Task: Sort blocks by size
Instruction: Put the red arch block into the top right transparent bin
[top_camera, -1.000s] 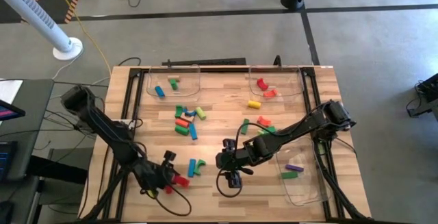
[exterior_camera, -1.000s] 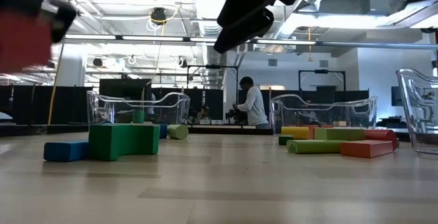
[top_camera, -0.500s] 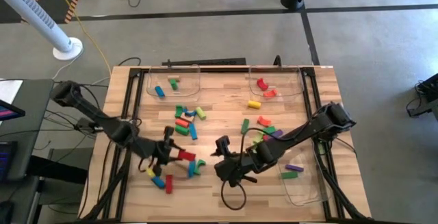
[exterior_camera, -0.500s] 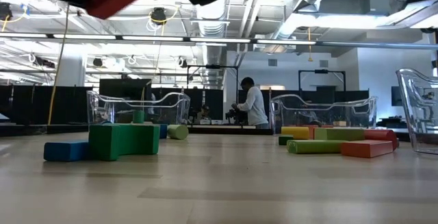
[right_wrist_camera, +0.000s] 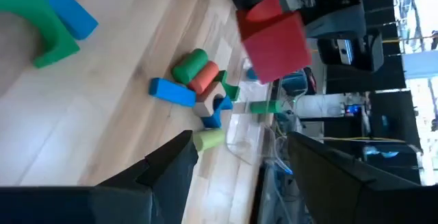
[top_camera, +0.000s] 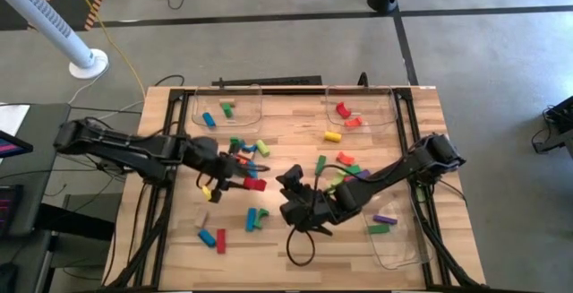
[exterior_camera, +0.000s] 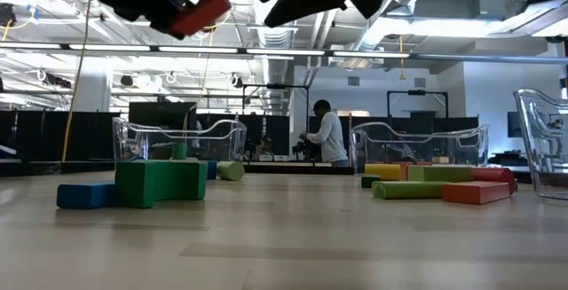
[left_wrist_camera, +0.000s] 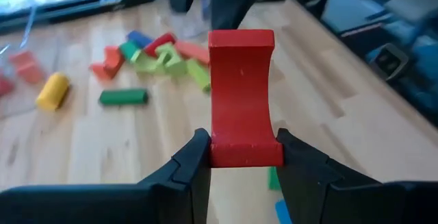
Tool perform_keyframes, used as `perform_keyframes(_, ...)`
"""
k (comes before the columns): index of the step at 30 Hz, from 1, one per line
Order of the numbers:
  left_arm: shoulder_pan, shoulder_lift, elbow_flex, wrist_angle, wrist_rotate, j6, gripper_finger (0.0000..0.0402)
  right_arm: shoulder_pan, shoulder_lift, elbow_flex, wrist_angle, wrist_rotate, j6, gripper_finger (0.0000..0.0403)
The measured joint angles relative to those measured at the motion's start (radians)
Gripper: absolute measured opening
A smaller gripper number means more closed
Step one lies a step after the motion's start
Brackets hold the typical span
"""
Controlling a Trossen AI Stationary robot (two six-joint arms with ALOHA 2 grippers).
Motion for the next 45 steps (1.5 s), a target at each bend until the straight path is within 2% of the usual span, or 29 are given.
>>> perform_keyframes(7,0.112,0.003,0.0,0.031,0.188,0.032,0.0128,-0.037,0.0,0.0,0.04,0.001,-0.063,0.0265)
perform_keyframes(13,0.144,0.017,0.001,0.038,0.297,0.036,0.0128,-0.056,0.0,0.0,0.174,0.002,-0.18,0.0265)
perform_keyframes(17,0.144,0.039,0.001,0.042,0.316,0.043,0.0128,-0.056,0.0,0.0,0.229,-0.013,-0.25,0.0265)
perform_keyframes(21,0.145,0.066,0.001,0.073,0.365,0.032,0.0128,-0.056,0.0,0.0,0.225,-0.117,-0.262,0.0265)
perform_keyframes(24,0.145,0.085,0.001,0.088,0.381,0.019,0.0128,-0.055,0.0,0.0,0.231,-0.155,-0.262,0.0265)
perform_keyframes(39,0.149,0.16,0.001,0.227,0.434,-0.027,0.0128,-0.05,0.0,0.0,0.238,-0.206,-0.262,0.0265)
perform_keyframes(45,0.169,0.165,0.001,0.234,0.437,-0.048,0.0128,-0.05,0.0,0.0,0.247,-0.211,-0.262,0.0256)
